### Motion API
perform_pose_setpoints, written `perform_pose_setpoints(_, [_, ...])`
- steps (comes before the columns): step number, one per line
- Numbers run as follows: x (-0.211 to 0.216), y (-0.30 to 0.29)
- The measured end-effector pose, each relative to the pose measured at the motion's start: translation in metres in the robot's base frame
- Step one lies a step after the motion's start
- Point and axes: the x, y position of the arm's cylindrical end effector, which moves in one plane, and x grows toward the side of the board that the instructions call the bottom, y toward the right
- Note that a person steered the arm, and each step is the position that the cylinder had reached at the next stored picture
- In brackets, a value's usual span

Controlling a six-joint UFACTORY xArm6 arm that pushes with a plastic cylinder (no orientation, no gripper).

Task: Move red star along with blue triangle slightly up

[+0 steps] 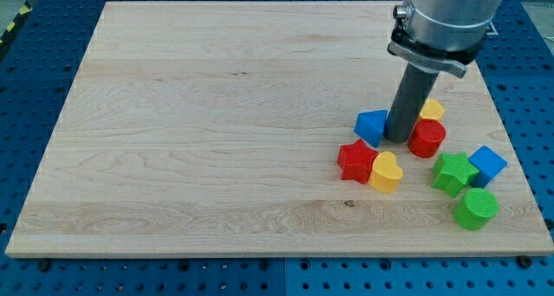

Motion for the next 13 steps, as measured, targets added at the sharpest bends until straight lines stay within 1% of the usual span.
perform_pose_setpoints(1, [-0.021,-0.003])
perform_pose_setpoints(2, [-0.055,-0.03])
perform_pose_setpoints(3, [-0.055,-0.105])
perform_pose_setpoints(4, [-0.003,-0.162])
perform_pose_setpoints(5, [0.075,-0.149])
perform_pose_setpoints(6, [0.108,-0.112])
perform_pose_setpoints(7, [0.106,-0.107])
perform_pose_setpoints(8, [0.08,-0.081])
perform_pose_setpoints(9, [0.065,-0.051])
perform_pose_setpoints(10, [0.056,-0.037])
perform_pose_setpoints(11, [0.045,-0.027])
perform_pose_setpoints(13, [0.002,-0.027])
